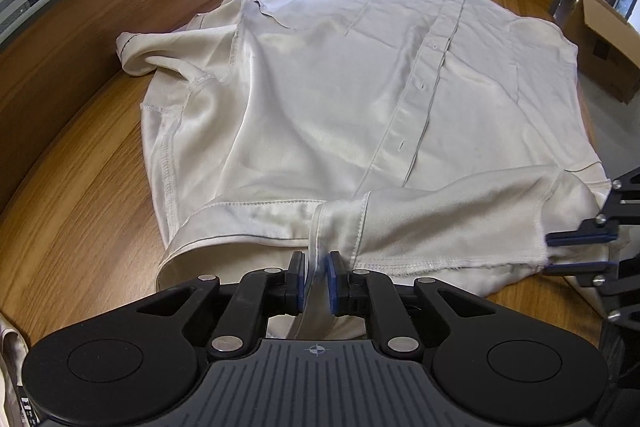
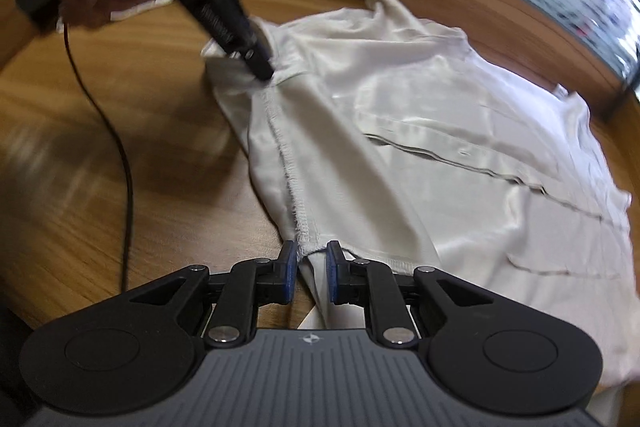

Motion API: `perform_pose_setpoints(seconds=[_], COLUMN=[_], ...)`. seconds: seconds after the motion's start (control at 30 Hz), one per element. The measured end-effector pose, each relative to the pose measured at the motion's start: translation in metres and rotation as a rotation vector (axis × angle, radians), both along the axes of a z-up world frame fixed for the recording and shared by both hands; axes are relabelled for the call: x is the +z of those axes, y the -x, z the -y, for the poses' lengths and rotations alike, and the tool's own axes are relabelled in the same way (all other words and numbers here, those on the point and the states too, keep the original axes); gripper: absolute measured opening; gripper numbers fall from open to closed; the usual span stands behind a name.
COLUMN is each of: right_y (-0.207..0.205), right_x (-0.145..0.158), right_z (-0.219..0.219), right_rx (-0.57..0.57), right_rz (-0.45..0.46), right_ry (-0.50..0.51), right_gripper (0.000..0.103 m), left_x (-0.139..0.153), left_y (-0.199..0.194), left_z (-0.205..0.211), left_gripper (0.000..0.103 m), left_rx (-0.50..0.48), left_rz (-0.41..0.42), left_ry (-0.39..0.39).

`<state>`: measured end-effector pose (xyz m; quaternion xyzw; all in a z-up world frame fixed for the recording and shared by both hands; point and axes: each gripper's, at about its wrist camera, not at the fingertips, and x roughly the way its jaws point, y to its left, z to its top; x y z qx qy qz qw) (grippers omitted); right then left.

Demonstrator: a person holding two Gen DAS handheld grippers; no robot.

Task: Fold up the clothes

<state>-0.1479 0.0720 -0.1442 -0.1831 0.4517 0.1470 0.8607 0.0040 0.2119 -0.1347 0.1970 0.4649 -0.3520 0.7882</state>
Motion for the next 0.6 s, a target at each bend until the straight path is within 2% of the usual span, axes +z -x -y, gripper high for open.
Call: perform_pose_setpoints(seconds=[0.1, 0.2, 0.6], right_y=[-0.004, -0.004, 0.010], right_x=[-0.010, -0.012, 0.017], right_z=[-0.008, -0.012, -0.002], right_rx=[0.035, 0.056, -0.038], right_rz=[-0.007, -0.006, 0.034], right_ry=[0.052, 0.086, -0.054], right_gripper=[0.016, 0.004, 0.001], left_x=[0.000, 0.001, 0.010], left_y=[0.001, 0.002, 0.013], left_z=[-0.003, -0.006, -0.016], left_gripper=[0.013, 0.013, 0.012], left_rx=[0.007, 0.009, -0.012], left_rz=[-0.005, -0.008, 0.006], left_ry=[0.010, 0.016, 0.027])
